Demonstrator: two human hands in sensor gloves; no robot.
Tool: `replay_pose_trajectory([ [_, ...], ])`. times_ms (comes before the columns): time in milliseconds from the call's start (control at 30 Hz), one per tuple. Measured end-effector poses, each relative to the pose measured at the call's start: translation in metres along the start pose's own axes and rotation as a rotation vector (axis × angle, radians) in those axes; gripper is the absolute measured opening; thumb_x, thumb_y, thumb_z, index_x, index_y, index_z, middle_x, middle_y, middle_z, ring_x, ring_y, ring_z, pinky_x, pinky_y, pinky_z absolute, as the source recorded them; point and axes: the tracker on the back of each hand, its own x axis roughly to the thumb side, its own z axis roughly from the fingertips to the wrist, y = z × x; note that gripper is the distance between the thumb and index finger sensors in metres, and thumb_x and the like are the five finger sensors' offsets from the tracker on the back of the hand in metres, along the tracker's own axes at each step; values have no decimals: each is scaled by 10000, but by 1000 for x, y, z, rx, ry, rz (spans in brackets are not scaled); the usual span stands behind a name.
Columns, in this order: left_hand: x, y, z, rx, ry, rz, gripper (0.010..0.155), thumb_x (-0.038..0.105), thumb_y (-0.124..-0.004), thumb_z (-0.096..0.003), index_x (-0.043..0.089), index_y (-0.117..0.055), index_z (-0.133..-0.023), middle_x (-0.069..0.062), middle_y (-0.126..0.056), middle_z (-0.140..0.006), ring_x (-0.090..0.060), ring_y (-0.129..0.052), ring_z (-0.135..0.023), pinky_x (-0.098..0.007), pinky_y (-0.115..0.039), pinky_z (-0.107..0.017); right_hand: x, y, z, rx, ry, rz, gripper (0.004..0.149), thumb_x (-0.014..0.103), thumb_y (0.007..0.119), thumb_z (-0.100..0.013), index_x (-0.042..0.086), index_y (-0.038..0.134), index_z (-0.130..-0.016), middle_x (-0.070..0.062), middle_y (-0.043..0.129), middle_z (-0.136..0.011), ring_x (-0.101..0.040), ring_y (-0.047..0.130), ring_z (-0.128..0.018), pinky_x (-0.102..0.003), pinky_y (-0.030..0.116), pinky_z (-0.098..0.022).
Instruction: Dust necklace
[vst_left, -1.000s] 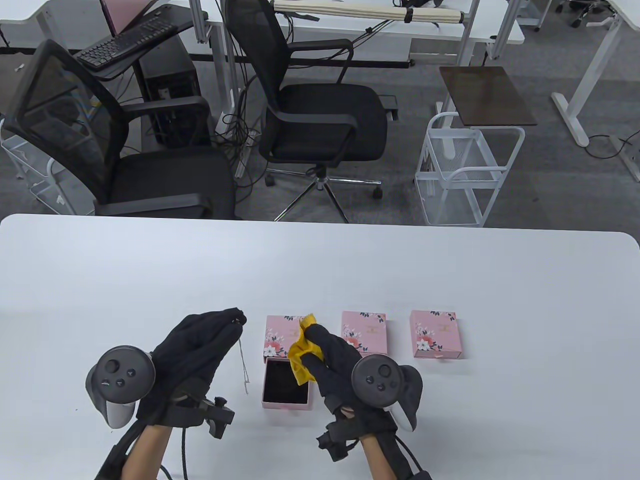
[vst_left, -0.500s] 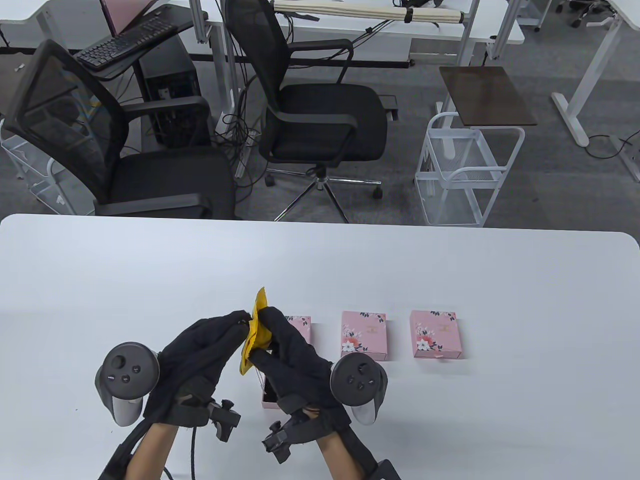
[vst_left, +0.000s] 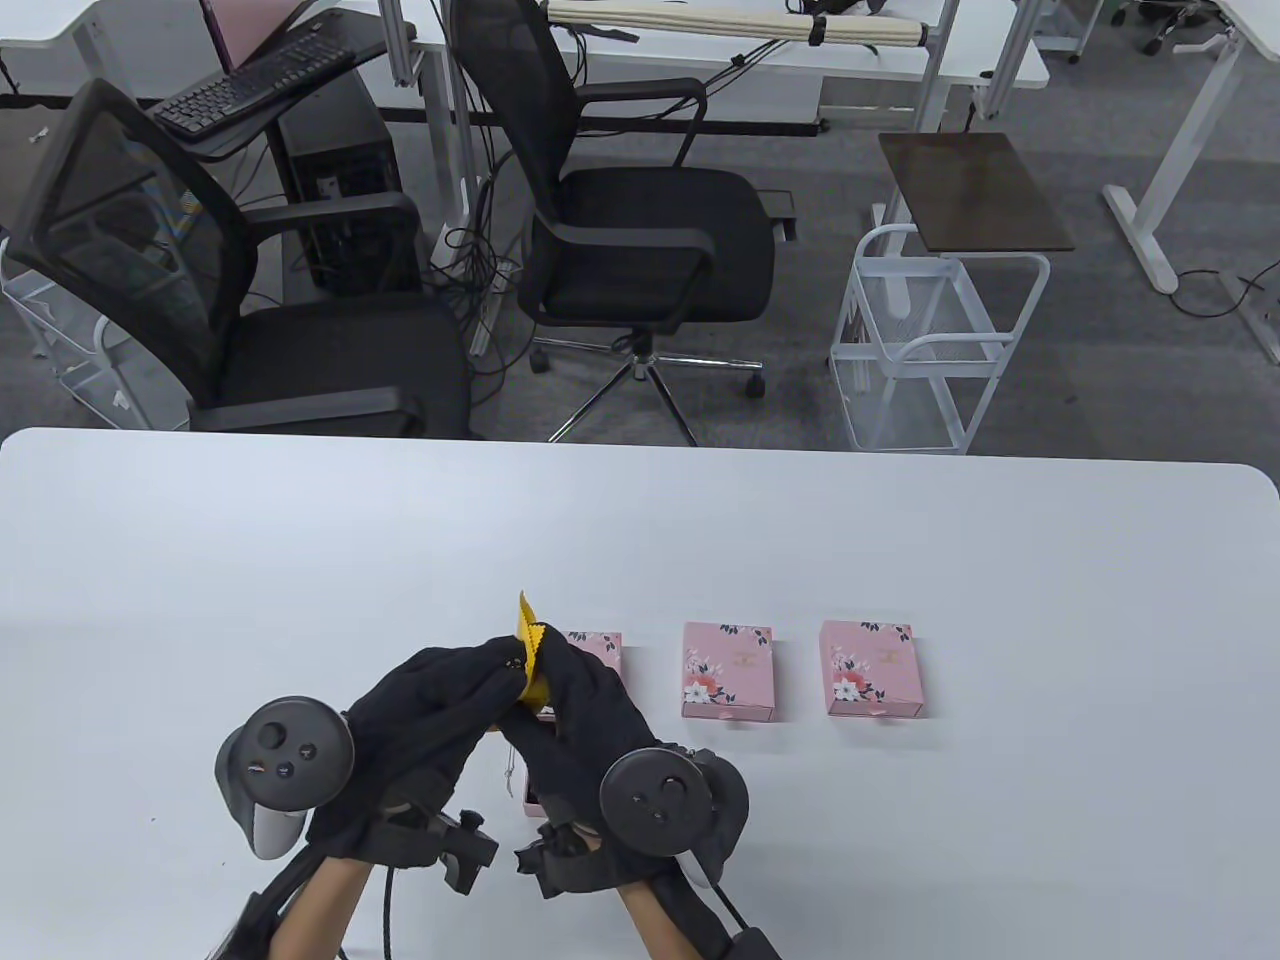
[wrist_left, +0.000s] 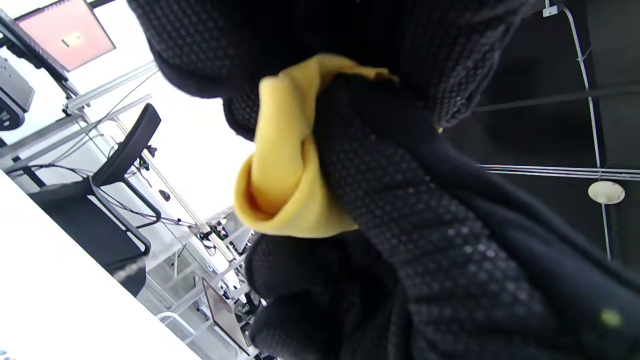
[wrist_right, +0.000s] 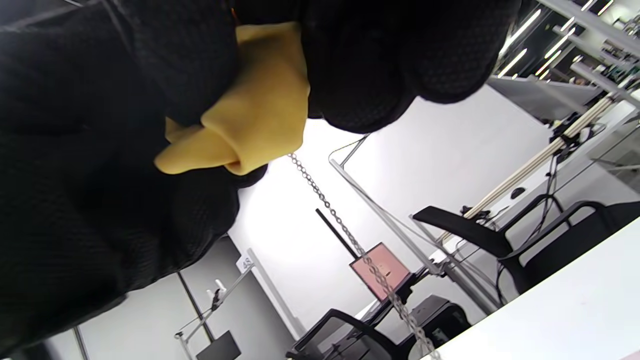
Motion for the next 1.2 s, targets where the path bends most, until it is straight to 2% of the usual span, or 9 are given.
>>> replay_pose_trajectory([
  [200, 8, -3, 5, 41, 4, -75, 383, 478, -891, -544, 289, -936, -874, -34, -973, -879, -255, -892, -779, -431, -810, -552, 2, -1, 2, -44, 34, 39, 550, 382, 850, -587, 120, 687, -1041, -218, 834, -862, -379, 902, -635, -533, 763, -546],
  [400, 9, -4, 6, 60, -7, -81, 380, 477, -893, -541, 292, -936, -870, -38, -930, -916, -269, -856, -809, -438, -792, -572, 1, -2, 1, -37, 41, 20, 476, 380, 815, -612, 147, 717, -1016, -217, 838, -862, -384, 905, -635, -539, 764, -547],
  [533, 10, -4, 6, 78, -28, -98, 372, 470, -900, -538, 287, -947, -859, -35, -929, -916, -266, -852, -815, -437, -790, -577, 2, -1, 0, 12, 15, 36, 437, 348, 751, -645, 128, 700, -1019, -287, 749, -977, -483, 846, -742, -589, 720, -585],
  [733, 9, -3, 6, 105, -63, -140, 364, 463, -899, -537, 299, -943, -859, -26, -923, -927, -260, -848, -825, -432, -790, -582, 6, 1, -2, 114, -28, 66, 456, 286, 638, -678, 32, 628, -1056, -314, 712, -1011, -506, 819, -772, -587, 706, -594],
  [833, 8, -2, 6, 102, -64, -148, 363, 463, -898, -538, 301, -944, -859, -24, -914, -945, -264, -845, -833, -437, -787, -589, 4, 0, -3, 109, -1, 27, 443, 279, 684, -661, 36, 679, -1032, -302, 790, -952, -466, 877, -716, -562, 747, -564],
  [933, 8, 1, 5, 103, -65, -127, 363, 461, -897, -538, 306, -941, -863, -23, -912, -953, -258, -859, -817, -435, -793, -583, 0, -2, -3, 82, 20, 20, 440, 355, 728, -657, 53, 756, -976, -259, 885, -847, -411, 935, -621, -528, 786, -518],
  [1000, 7, 2, 5, 111, -59, -104, 362, 456, -898, -537, 305, -940, -863, -26, -911, -954, -257, -863, -813, -434, -795, -581, 0, -1, -4, 112, 17, 19, 446, 384, 712, -663, 52, 779, -952, -242, 909, -808, -399, 945, -584, -517, 794, -497],
  [1133, 6, 5, 5, 123, -53, -97, 364, 457, -897, -536, 305, -939, -864, -23, -916, -950, -256, -867, -808, -433, -798, -578, 3, 2, -6, 233, 1, 2, 461, 301, 671, -675, 29, 665, -1047, -294, 794, -949, -460, 876, -712, -543, 748, -555],
  [1200, 6, 6, 5, 125, -52, -84, 364, 455, -898, -536, 303, -939, -865, -27, -918, -949, -256, -869, -806, -434, -798, -577, 3, 3, -6, 240, -1, 10, 455, 283, 677, -669, 37, 659, -1052, -297, 788, -954, -460, 871, -718, -544, 746, -557],
])
